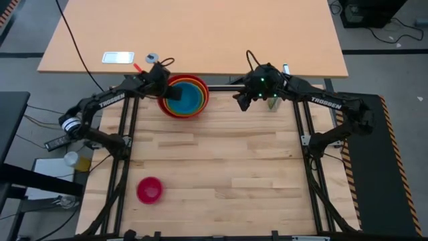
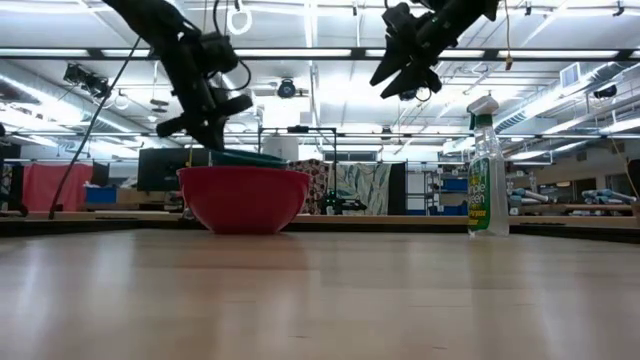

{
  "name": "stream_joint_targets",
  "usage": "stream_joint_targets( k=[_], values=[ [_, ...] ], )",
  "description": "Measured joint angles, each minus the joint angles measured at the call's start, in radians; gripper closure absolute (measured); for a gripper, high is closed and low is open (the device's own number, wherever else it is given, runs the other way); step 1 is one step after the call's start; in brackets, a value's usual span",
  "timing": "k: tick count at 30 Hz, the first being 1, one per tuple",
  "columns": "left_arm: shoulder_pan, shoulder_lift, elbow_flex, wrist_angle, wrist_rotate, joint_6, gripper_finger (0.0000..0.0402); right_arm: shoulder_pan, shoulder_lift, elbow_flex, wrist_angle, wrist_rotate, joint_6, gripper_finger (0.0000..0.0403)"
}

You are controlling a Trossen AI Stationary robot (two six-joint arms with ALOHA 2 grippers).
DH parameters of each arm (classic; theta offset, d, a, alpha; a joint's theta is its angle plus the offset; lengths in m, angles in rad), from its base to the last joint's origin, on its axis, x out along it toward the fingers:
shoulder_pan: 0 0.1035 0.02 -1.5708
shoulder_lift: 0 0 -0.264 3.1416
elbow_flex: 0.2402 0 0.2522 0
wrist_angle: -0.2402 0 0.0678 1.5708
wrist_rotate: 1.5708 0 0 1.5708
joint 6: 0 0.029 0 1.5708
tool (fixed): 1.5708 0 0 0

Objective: Nest bowls inside each other
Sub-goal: Stack the blue bowl on top of the green bowl

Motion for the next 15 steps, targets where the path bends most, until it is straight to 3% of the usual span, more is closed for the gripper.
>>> stream_joint_targets(
  k=[7, 15],
  values=[
    [0.002, 0.016, -0.001, 0.016, 0.054, 0.014, 0.0382, -0.018, 0.0, 0.0, -0.002, -0.012, -0.024, 0.02],
    [0.001, 0.018, -0.001, 0.014, 0.022, 0.009, 0.038, -0.018, 0.0, 0.0, -0.002, -0.031, -0.036, 0.02]
  ],
)
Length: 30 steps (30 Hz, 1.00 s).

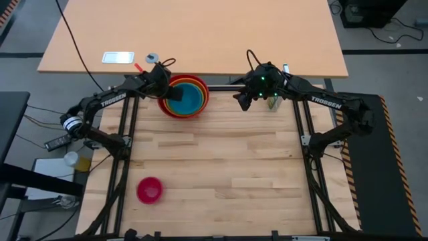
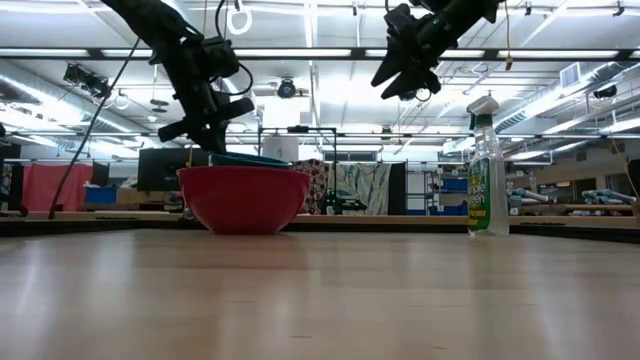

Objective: Nest bowls inside each other
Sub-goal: Stack the blue bowl on top of the green bowl, then stack the pink bowl on top of the blue bowl

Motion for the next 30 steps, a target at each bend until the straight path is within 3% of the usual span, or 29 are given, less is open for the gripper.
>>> stream_joint_targets(
  k=[3, 10, 13, 17, 22, 30],
  values=[
    [0.0, 0.0, 0.0, 0.001, -0.018, 0.0, 0.0357, 0.0, 0.0, 0.0, 0.0, -0.006, -0.007, 0.02],
    [0.0, -0.005, 0.0, 0.0, -0.018, -0.051, 0.0218, 0.0, 0.0, 0.0, 0.0, -0.026, -0.022, 0.02],
    [-0.015, -0.05, 0.0, -0.001, -0.016, -0.027, 0.018, 0.0, 0.0, 0.0, 0.0, -0.026, -0.026, 0.02],
    [-0.116, -0.168, 0.0, -0.007, -0.02, 0.08, 0.0172, -0.014, 0.0, 0.0, 0.0, -0.057, -0.029, 0.0202],
    [-0.341, -0.31, -0.033, -0.085, -0.019, 0.145, 0.0191, -0.024, 0.009, 0.0, -0.001, -0.084, -0.058, 0.021],
    [-0.745, -0.392, -0.123, -0.246, -0.003, -0.122, 0.0209, 0.018, 0.034, 0.0, -0.003, -0.063, -0.103, 0.0222]
  ],
)
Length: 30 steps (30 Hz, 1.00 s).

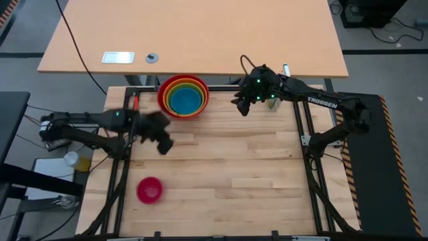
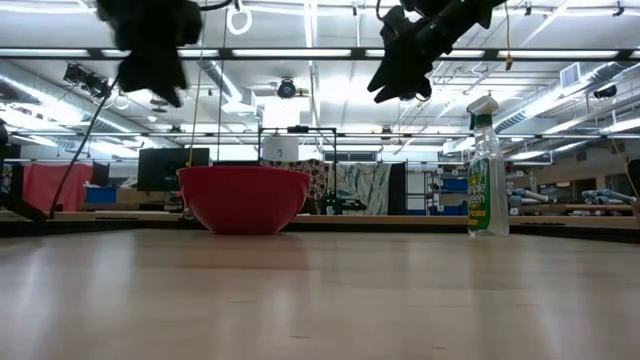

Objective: Nest bowls inside each other
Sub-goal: Stack the pink bowl on top of the blue bowl

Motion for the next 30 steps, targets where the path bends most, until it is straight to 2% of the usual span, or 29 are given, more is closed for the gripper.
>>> stream_joint_targets(
  k=[5, 10, 17, 24, 30],
  values=[
    [-0.223, 0.024, -0.044, -0.012, 0.011, -0.156, 0.0209, 0.045, 0.033, 0.0, -0.004, 0.003, 0.021, 0.0223],
    [-0.376, 0.088, -0.068, -0.025, 0.015, -0.258, 0.0209, 0.083, 0.071, 0.0, 0.006, 0.004, 0.045, 0.0223],
    [-0.489, 0.207, -0.125, -0.049, 0.047, -0.384, 0.0209, 0.132, 0.099, 0.0, 0.022, 0.004, 0.053, 0.0223],
    [-0.55, 0.297, -0.13, -0.078, 0.069, -0.369, 0.021, 0.145, 0.096, 0.0, 0.021, 0.008, 0.056, 0.0223],
    [-0.573, 0.283, -0.13, -0.073, 0.135, -0.35, 0.021, 0.145, 0.096, 0.0, 0.018, 0.007, 0.063, 0.0223]
  ],
)
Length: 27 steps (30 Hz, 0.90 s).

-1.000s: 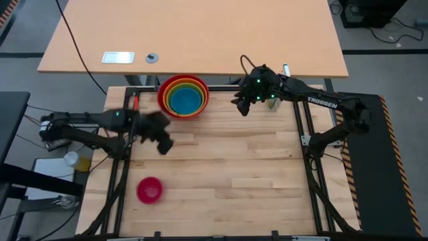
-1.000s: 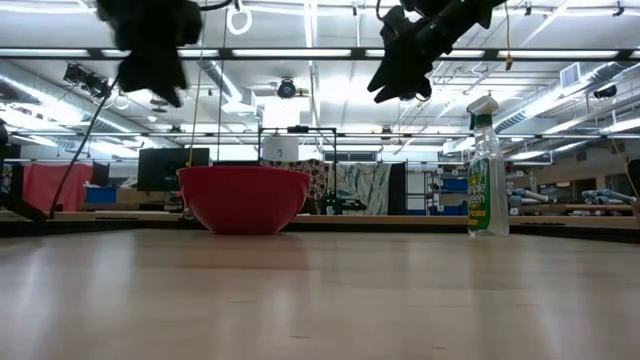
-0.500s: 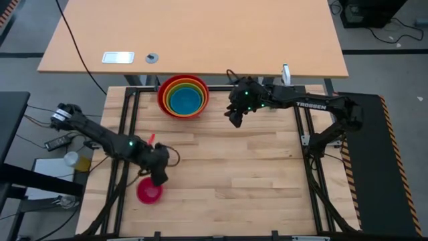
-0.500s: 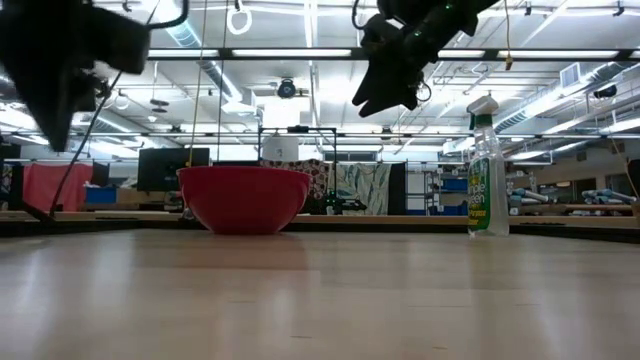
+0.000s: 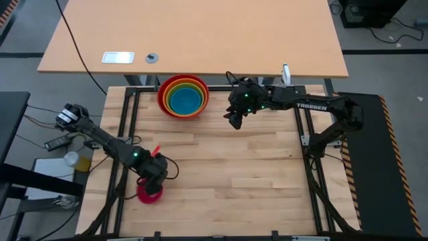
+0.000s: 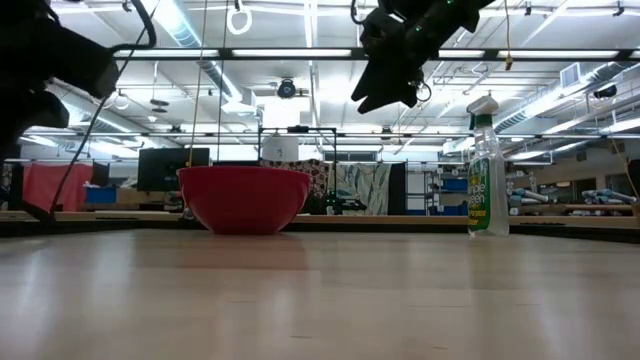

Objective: Nest bowls inside each other
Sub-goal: Stack the pink bowl on top of the blue bowl

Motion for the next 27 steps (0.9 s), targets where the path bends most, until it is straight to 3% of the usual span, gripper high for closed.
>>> stream_joint_targets(
  k=[10, 23, 27],
  values=[
    [-0.092, 0.009, 0.001, -0.012, -0.048, 0.154, 0.021, 0.0, 0.0, 0.0, 0.004, -0.002, 0.0, 0.0223],
    [-0.09, 0.155, 0.001, -0.032, -0.059, 0.169, 0.0211, 0.0, 0.0, 0.0, 0.046, 0.003, 0.019, 0.0223],
    [-0.09, 0.182, 0.001, -0.014, -0.052, 0.158, 0.023, 0.0, 0.0, 0.0, 0.046, 0.005, 0.018, 0.0223]
  ],
)
